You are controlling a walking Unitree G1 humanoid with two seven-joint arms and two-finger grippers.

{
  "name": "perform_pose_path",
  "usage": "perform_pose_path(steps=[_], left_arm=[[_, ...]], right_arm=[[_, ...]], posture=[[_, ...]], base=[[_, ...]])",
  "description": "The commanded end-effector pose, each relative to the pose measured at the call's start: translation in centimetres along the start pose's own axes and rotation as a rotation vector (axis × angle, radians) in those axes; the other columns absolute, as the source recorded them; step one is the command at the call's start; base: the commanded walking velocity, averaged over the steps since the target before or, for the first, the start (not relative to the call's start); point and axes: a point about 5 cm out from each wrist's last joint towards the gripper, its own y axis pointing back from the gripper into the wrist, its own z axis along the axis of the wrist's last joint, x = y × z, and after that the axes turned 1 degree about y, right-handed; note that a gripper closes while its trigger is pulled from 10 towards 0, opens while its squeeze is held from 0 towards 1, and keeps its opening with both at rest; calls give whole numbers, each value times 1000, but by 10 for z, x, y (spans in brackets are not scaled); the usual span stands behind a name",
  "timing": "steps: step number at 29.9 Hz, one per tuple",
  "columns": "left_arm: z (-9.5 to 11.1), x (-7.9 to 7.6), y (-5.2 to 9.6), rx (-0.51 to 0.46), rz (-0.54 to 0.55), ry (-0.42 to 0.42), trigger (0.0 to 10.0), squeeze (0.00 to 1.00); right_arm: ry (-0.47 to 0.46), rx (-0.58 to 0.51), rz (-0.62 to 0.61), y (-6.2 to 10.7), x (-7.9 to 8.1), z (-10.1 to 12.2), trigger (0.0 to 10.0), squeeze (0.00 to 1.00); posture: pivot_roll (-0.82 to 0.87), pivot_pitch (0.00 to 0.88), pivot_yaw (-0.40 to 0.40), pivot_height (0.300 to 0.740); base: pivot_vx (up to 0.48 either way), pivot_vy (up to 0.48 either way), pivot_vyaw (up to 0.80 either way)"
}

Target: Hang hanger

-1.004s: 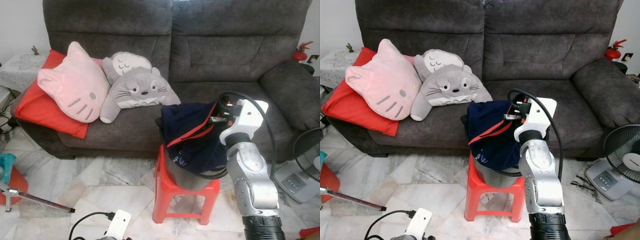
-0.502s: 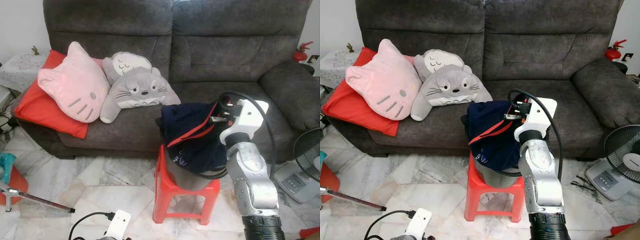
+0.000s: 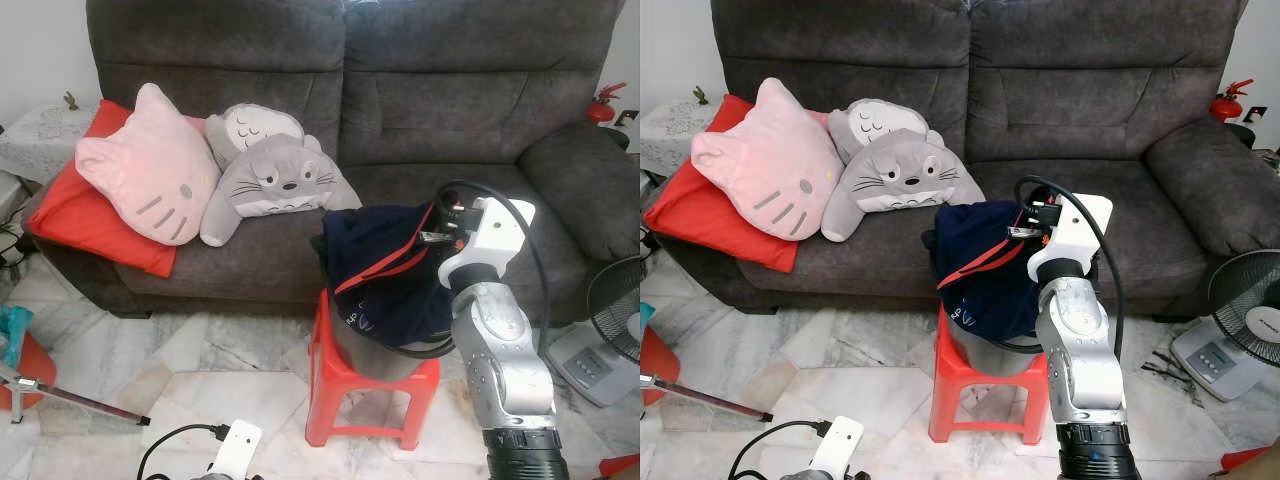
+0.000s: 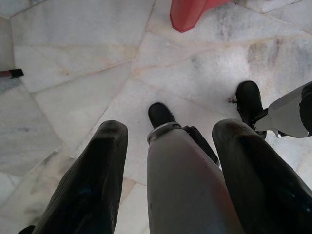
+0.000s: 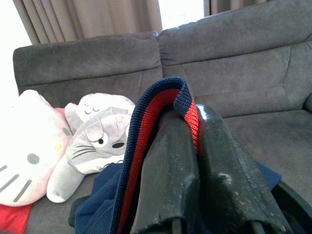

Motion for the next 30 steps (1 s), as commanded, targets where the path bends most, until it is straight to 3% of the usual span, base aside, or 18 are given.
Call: perform_pose_path(steps=[1,11,30], left_arm=[[-3,1,0,16,0,6,10000,0],[-2,1,0,14,1,10,10000,0],[-2,1,0,12,2,11,10000,0]], right_arm=[[2,-13,-4,-3,0,4,10000,0],[1,-14,-6,-4,0,5,10000,0],[5,-10,-3,-6,2,4,10000,0]], posture=[[-49,18,-6,740],[-49,22,-5,740],[-47,25,-4,740]], base=[[0,0,0],[0,0,0],[-264,0,0]])
